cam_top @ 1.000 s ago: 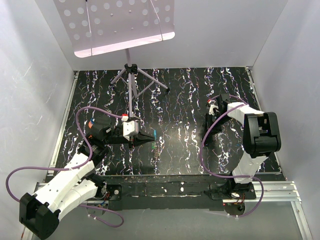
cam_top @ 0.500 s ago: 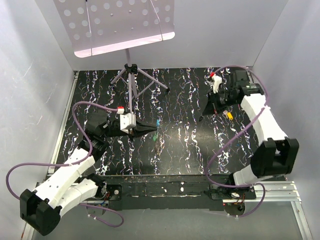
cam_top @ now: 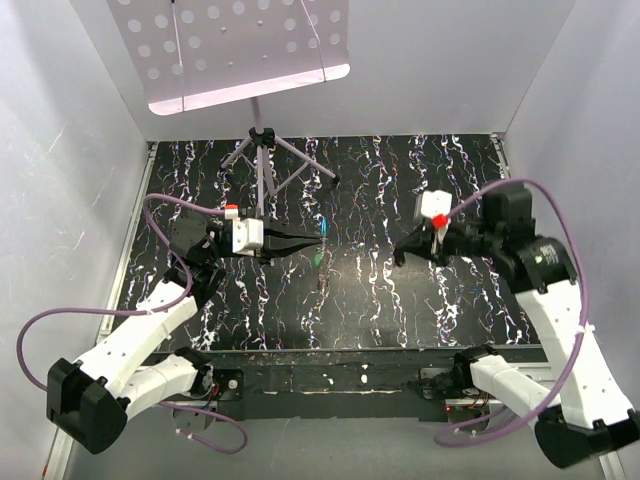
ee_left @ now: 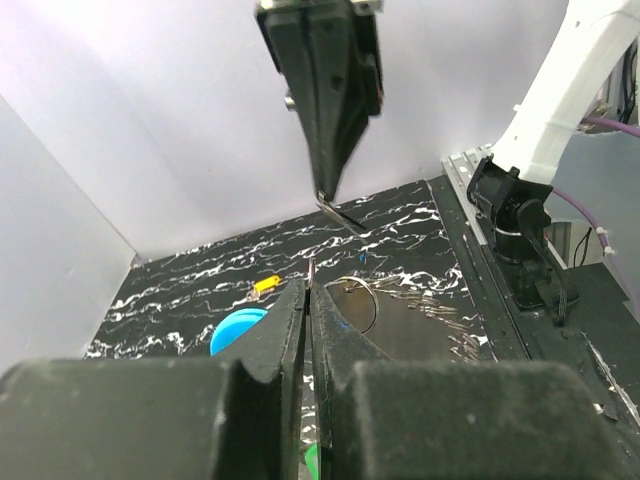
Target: Put the keys on the keyring
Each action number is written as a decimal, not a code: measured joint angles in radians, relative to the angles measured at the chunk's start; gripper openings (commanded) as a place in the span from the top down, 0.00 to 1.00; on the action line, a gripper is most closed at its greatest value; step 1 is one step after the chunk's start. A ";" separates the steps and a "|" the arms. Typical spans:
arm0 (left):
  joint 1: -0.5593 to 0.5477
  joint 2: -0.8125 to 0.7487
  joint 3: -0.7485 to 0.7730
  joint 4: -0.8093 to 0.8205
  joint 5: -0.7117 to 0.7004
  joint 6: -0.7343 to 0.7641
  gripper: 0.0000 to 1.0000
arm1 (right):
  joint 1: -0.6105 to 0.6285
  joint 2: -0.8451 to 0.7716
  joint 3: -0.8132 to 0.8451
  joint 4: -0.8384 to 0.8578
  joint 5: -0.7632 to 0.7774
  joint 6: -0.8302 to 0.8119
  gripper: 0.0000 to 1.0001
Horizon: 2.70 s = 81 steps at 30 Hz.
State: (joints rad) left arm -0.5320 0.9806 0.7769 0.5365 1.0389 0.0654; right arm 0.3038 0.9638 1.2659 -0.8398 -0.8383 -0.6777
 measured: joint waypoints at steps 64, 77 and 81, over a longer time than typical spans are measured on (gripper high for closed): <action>-0.147 -0.014 -0.111 -0.257 -0.177 0.434 1.00 | 0.528 -0.177 -0.511 0.797 0.315 -0.060 0.99; -0.161 -0.014 -0.121 -0.233 -0.196 0.428 1.00 | 0.528 -0.176 -0.512 0.818 0.315 -0.051 0.99; -0.164 -0.014 -0.135 -0.222 -0.204 0.420 1.00 | 0.528 -0.176 -0.513 0.817 0.315 -0.047 0.99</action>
State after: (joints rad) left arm -0.6960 0.9665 0.6415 0.3149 0.8349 0.4858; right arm 0.8318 0.7876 0.7532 -0.0227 -0.5236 -0.7250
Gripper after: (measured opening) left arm 0.018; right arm 0.023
